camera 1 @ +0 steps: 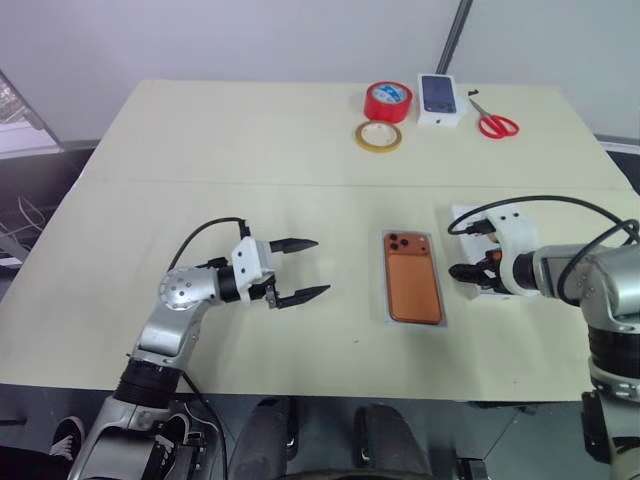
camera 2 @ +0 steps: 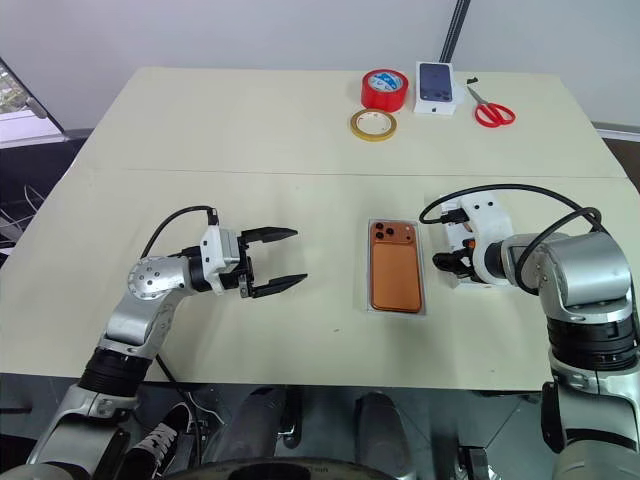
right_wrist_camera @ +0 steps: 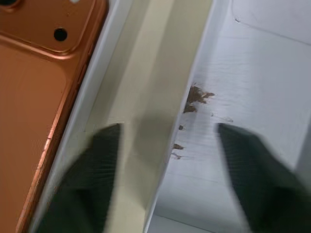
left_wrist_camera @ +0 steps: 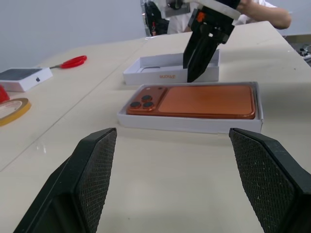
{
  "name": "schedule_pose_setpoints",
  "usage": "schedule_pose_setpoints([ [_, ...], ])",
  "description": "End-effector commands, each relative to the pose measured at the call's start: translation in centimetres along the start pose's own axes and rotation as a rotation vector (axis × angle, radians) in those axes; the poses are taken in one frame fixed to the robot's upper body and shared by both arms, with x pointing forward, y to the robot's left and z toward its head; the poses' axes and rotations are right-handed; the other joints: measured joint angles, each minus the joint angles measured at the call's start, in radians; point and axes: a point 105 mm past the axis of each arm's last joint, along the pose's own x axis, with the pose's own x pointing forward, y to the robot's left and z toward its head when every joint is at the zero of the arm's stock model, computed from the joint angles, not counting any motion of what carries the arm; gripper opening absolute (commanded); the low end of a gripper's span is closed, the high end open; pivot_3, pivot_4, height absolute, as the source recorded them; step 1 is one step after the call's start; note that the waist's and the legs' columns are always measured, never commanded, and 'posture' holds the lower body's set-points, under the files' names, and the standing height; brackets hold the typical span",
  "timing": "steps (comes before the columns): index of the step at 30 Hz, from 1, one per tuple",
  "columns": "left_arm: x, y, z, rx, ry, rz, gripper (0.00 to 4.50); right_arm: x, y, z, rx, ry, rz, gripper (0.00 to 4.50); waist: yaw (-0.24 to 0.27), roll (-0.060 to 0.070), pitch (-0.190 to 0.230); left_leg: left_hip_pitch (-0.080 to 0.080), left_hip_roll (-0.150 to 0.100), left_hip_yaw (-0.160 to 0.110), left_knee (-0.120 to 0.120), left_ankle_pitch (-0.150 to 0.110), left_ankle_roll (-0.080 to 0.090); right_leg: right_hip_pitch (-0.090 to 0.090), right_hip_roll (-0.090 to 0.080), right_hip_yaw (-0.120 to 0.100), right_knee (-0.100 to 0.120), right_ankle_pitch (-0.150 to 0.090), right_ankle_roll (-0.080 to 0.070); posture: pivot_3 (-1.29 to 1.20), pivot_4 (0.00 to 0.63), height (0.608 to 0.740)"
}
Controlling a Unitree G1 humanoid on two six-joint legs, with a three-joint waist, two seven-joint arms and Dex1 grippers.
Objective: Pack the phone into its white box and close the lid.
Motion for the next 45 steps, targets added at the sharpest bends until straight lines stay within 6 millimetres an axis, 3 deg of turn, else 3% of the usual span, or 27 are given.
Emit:
schedule_pose_setpoints([
  [1, 0.2, 0.2, 1.1, 0.033, -0.031, 0.012, 3.92, 0.1, 0.0, -1.4, -0.046, 0.022, -0.040, 1.02, 0.003, 0.000, 0.000, 0.000, 0.000, 0.000, 0.000, 0.000, 0.000, 0.000, 0.000, 0.000, 0.000, 0.000, 0.000, 0.00, 0.150, 0.728],
  [3, 0.2, 0.3, 1.1, 0.033, -0.029, 0.019, 3.92, 0.6, 0.0, -2.6, -0.054, 0.053, -0.056, 0.02, 0.003, -0.002, -0.001, 0.000, 0.000, 0.000, 0.001, 0.000, 0.000, 0.001, 0.000, 0.000, 0.000, 0.000, 0.000, 0.00, 0.150, 0.728],
  [16, 0.2, 0.6, 1.1, 0.031, -0.015, 0.033, 3.92, 0.8, 0.7, -1.9, 0.075, 0.007, 0.014, 0.02, 0.002, -0.006, -0.005, 0.003, 0.001, -0.001, 0.001, 0.000, 0.000, 0.004, 0.001, 0.000, 0.000, 0.000, 0.000, 0.00, 0.150, 0.728],
  [19, 0.2, 0.6, 1.1, 0.028, -0.015, 0.033, 3.92, 0.7, -0.3, -0.7, 0.132, -0.039, -0.020, 0.02, -0.002, -0.006, -0.005, 0.003, 0.001, -0.001, 0.001, 0.000, 0.000, 0.004, 0.001, 0.000, 0.000, 0.000, 0.000, 0.00, 0.150, 0.728],
  [26, 0.4, 0.8, 1.1, 0.029, -0.016, 0.031, 3.92, 0.4, -0.1, 1.1, 0.163, -0.103, -0.011, 0.02, -0.008, -0.006, -0.004, 0.002, 0.001, 0.000, 0.001, 0.000, 0.000, 0.003, 0.001, 0.000, 0.000, 0.000, 0.000, 0.00, 0.150, 0.728],
  [28, 0.5, 0.9, 1.2, 0.028, -0.018, 0.036, 3.92, 0.1, 0.1, 3.7, 0.250, -0.220, 0.051, 0.02, -0.015, -0.005, -0.004, 0.002, 0.001, 0.000, 0.001, 0.000, 0.000, 0.002, 0.001, 0.000, 0.000, 0.000, 0.000, 0.00, 0.150, 0.728],
  [30, 0.5, 0.9, 1.1, 0.025, -0.017, 0.040, 3.92, -0.5, 0.3, 6.0, 0.229, -0.345, 0.059, 0.02, -0.018, -0.005, -0.004, 0.001, 0.001, 0.000, 0.001, 0.000, 0.000, 0.001, 0.001, 0.000, 0.002, 0.000, 0.000, 0.00, 0.150, 0.728],
  [34, 0.4, 0.8, 1.0, 0.012, -0.017, 0.059, 3.92, -1.8, 2.9, 8.0, 0.169, -0.516, 0.140, 0.02, -0.017, -0.005, -0.004, 0.000, 0.001, 0.000, -0.002, 0.001, -0.001, -0.002, 0.003, 0.000, 0.002, 0.000, 0.001, 0.00, 0.150, 0.728],
  [37, 0.3, 0.9, 0.9, 0.001, -0.012, 0.080, 3.92, -2.5, 5.8, 8.4, 0.273, -0.569, 0.311, 0.02, -0.020, -0.005, -0.004, 0.000, 0.002, 0.000, -0.001, 0.001, -0.002, -0.003, 0.003, 0.000, 0.004, 0.000, 0.001, 0.00, 0.150, 0.728],
  [40, 0.4, 1.0, 1.0, -0.014, -0.020, 0.092, 3.92, -4.0, 9.7, 9.7, 0.407, -0.656, 0.596, 0.02, -0.020, -0.004, -0.004, 0.000, 0.002, 0.001, -0.001, 0.003, -0.004, -0.005, 0.004, 0.000, 0.009, 0.000, 0.001, 0.00, 0.150, 0.728],
  [44, 0.3, 1.0, 1.1, -0.054, -0.025, 0.084, 3.92, -4.8, 12.2, 9.1, 0.521, -0.692, 0.847, 0.02, -0.013, -0.004, -0.004, 0.000, 0.002, 0.000, -0.001, 0.003, -0.005, -0.006, 0.005, 0.000, 0.011, 0.000, 0.001, 0.00, 0.150, 0.728],
  [45, 0.3, 1.0, 1.1, -0.075, -0.028, 0.080, 3.38, -5.0, 12.6, 8.7, 0.524, -0.688, 0.888, 0.00, -0.013, -0.004, -0.004, 0.000, 0.002, 0.000, -0.001, 0.003, -0.005, -0.005, 0.004, 0.000, 0.011, 0.000, 0.001, 0.00, 0.150, 0.728],
])
